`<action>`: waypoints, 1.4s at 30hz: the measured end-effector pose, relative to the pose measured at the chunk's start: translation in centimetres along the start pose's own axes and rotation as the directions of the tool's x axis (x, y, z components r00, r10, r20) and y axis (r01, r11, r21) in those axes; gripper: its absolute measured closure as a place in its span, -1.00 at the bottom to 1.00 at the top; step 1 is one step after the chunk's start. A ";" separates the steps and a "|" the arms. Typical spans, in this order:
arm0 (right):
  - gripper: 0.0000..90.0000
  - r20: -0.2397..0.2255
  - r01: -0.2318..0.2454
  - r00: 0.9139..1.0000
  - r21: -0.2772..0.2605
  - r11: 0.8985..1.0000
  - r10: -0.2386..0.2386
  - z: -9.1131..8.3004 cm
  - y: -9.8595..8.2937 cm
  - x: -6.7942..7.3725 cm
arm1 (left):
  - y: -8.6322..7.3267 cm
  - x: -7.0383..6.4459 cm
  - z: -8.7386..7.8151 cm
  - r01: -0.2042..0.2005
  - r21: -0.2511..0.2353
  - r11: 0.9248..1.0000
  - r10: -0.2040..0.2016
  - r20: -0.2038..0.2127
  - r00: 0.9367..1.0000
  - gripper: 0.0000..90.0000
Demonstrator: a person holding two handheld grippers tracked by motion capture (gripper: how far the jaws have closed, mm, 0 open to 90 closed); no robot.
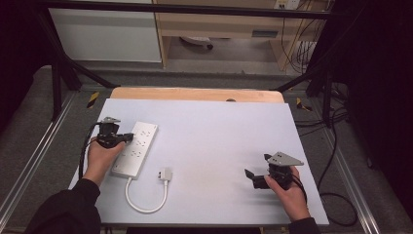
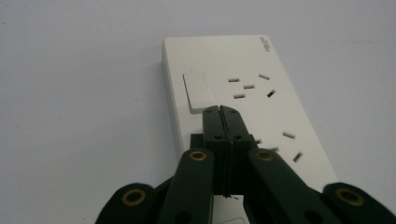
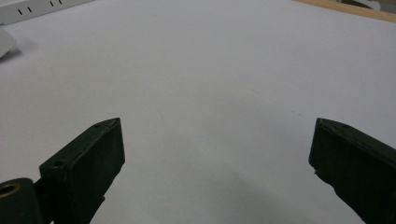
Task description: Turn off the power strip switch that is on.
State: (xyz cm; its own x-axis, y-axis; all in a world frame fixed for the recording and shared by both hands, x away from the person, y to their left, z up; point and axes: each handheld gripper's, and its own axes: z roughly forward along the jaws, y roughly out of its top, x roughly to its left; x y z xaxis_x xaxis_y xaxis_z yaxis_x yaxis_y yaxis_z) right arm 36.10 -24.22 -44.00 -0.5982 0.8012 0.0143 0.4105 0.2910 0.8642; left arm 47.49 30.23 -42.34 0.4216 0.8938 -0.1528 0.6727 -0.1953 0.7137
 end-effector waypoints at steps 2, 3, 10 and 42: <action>-0.91 0.000 0.000 1.000 0.000 1.000 0.000 0.0 0.0 0.0 | 0.0 0.0 0.0 -0.003 0.001 1.000 0.003 0.001 1.000 1.00; -0.91 0.000 -0.001 1.000 0.001 1.000 0.001 0.0 0.0 0.0 | 0.0 0.0 0.0 -0.004 0.002 1.000 0.004 0.000 1.000 1.00; -0.91 -0.001 0.002 1.000 0.002 1.000 -0.002 0.0 0.0 0.0 | 0.1 0.0 0.0 -0.008 0.008 1.000 0.008 -0.005 1.000 1.00; -0.91 0.001 0.001 1.000 0.002 1.000 -0.001 0.0 0.0 0.0 | 0.4 -0.3 -0.8 -0.018 -0.053 0.998 0.017 -0.020 1.000 1.00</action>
State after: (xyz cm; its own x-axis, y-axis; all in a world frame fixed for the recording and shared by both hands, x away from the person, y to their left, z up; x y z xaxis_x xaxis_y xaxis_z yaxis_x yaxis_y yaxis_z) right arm 36.12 -24.20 -44.02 -0.5982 0.8013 0.0126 0.4111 0.2933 0.8631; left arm 47.15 30.23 -41.53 0.4206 0.8983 -0.1273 0.6318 -0.1893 0.7517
